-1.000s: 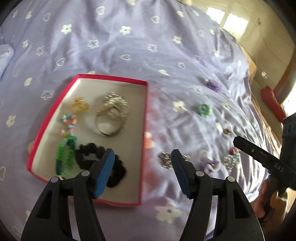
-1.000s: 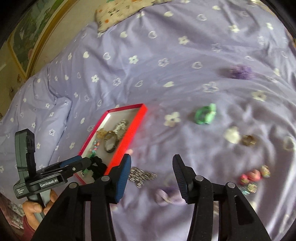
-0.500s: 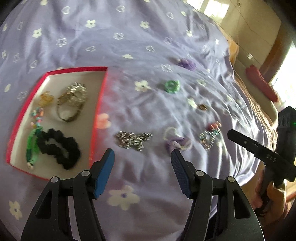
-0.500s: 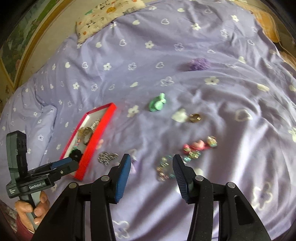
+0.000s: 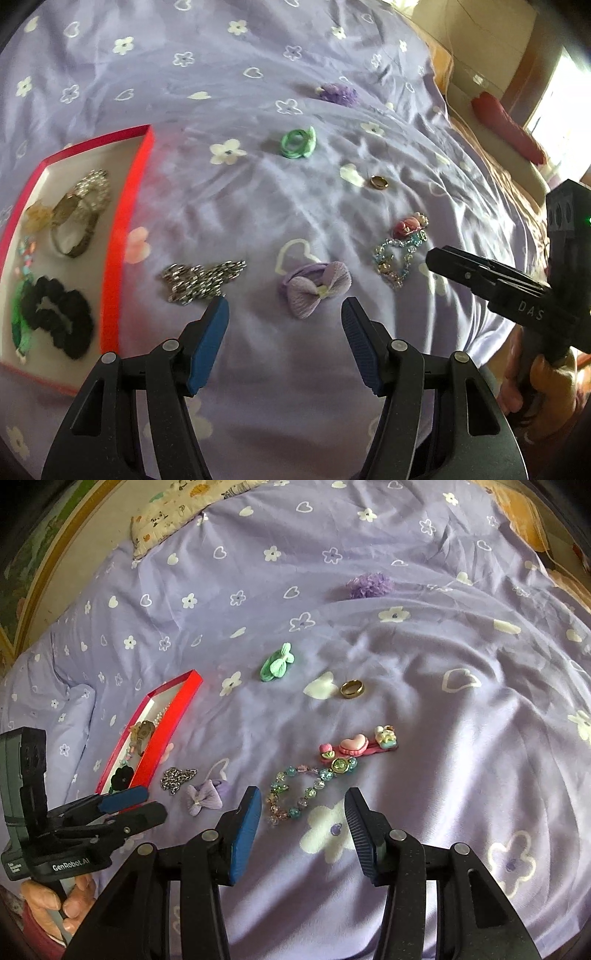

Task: Organize jewelry
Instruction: 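Move both open tools out of the box toward the loose jewelry, then grasp the lilac bow hair clip with the left tool while the right tool grasps the crystal bracelet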

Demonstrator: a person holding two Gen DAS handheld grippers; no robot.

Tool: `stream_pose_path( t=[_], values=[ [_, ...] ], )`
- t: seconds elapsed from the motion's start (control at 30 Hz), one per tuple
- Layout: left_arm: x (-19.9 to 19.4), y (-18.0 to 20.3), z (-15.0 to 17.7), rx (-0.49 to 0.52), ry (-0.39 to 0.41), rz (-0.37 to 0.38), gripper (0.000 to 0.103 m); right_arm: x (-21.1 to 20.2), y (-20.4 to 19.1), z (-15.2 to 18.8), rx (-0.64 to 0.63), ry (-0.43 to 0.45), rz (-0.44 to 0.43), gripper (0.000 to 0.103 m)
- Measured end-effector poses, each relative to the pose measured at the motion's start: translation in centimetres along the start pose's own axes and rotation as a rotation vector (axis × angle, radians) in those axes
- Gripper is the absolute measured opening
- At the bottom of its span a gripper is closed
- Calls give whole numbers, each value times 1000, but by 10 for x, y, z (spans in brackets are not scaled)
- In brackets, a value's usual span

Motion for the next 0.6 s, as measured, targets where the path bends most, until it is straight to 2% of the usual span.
stream_pose_path(
  t=[0.27, 0.33, 0.4, 0.43, 0.5, 0.57, 0.6],
  values=[
    [34, 8, 1, 53, -39, 1, 63, 22, 4, 6, 8, -35, 1, 48],
    [40, 9, 2, 57, -46, 10, 58, 26, 4, 7, 7, -38, 4, 47],
    [43, 10, 3, 60, -47, 24, 44, 28, 4, 5, 5, -36, 5, 47],
    [43, 11, 3, 61, -43, 29, 41, 29, 4, 5, 3, -35, 8, 47],
    [43, 12, 2, 61, -39, 36, 30, 32, 3, 4, -2, -36, 19, 40],
    [43, 12, 2, 59, -36, 43, 22, 37, 2, 4, -11, -44, 34, 17],
    [42, 12, 1, 58, -36, 48, 17, 39, 2, 4, -10, -50, 35, 12]
  ],
)
Point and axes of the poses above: each gripper's, at about its wrist camera, not at the fingertips, and x roughly the way its jaws point, y to its right, z to its underside, the point moved 4 cm from there along x, roughly the way its jaws point, and after that the axes turned 10 degrees about y, right-handed, at the moved point
